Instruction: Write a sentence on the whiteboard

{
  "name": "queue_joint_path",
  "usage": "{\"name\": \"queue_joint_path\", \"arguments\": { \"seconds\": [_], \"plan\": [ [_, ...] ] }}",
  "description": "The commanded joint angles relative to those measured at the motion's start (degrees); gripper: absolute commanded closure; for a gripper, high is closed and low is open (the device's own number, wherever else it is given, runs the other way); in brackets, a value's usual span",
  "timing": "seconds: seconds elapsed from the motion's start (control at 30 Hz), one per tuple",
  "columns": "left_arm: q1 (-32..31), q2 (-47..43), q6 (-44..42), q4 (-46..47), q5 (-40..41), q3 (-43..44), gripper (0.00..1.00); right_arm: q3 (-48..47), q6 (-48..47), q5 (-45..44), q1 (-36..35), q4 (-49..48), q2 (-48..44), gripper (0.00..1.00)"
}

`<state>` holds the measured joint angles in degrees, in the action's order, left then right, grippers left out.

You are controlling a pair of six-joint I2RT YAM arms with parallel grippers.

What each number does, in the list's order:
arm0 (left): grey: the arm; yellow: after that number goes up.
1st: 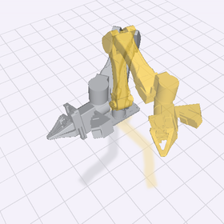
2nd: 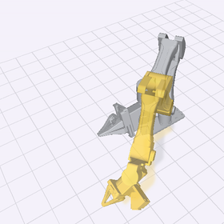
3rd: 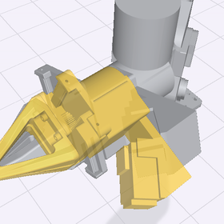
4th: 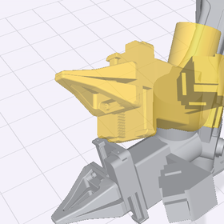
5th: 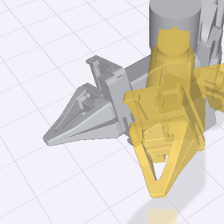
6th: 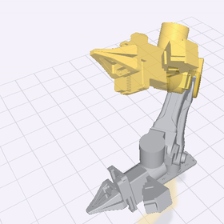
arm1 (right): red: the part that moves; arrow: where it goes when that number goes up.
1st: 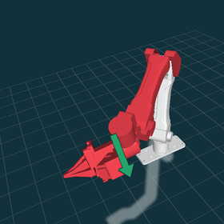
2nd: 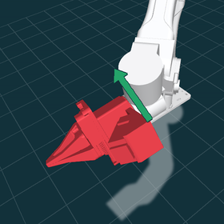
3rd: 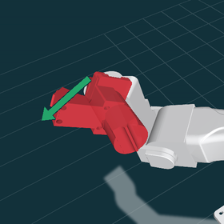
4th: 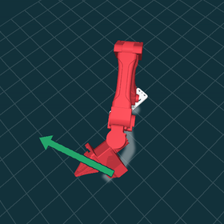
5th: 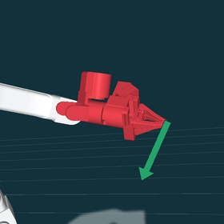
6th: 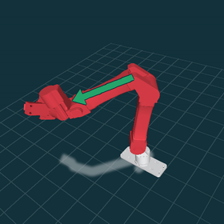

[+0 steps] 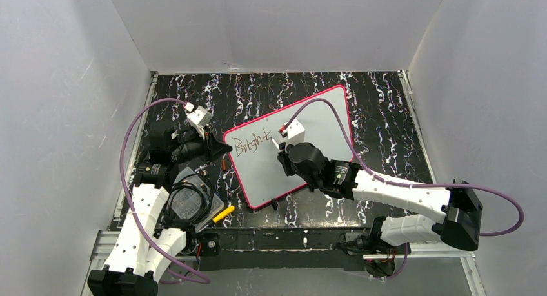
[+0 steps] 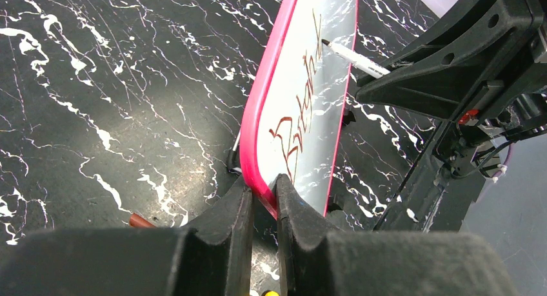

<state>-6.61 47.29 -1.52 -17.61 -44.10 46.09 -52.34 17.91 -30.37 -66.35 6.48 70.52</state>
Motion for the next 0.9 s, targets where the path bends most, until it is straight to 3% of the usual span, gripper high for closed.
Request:
{"name": "queue_joint_path", "arguments": {
  "seconds": [0.0,0.87],
  "plan": [
    [-0.5,-0.3,-4.9,-2.4,1.1,-0.7,1.00,-1.2,1.1,-3.3,0.4,1.0,-0.4,0.99],
    [-0.5,-0.3,-4.9,-2.4,1.1,-0.7,1.00,-2.9,-2.8,-2.0,1.4,-1.9,0.1,0.99]
  ]
}}
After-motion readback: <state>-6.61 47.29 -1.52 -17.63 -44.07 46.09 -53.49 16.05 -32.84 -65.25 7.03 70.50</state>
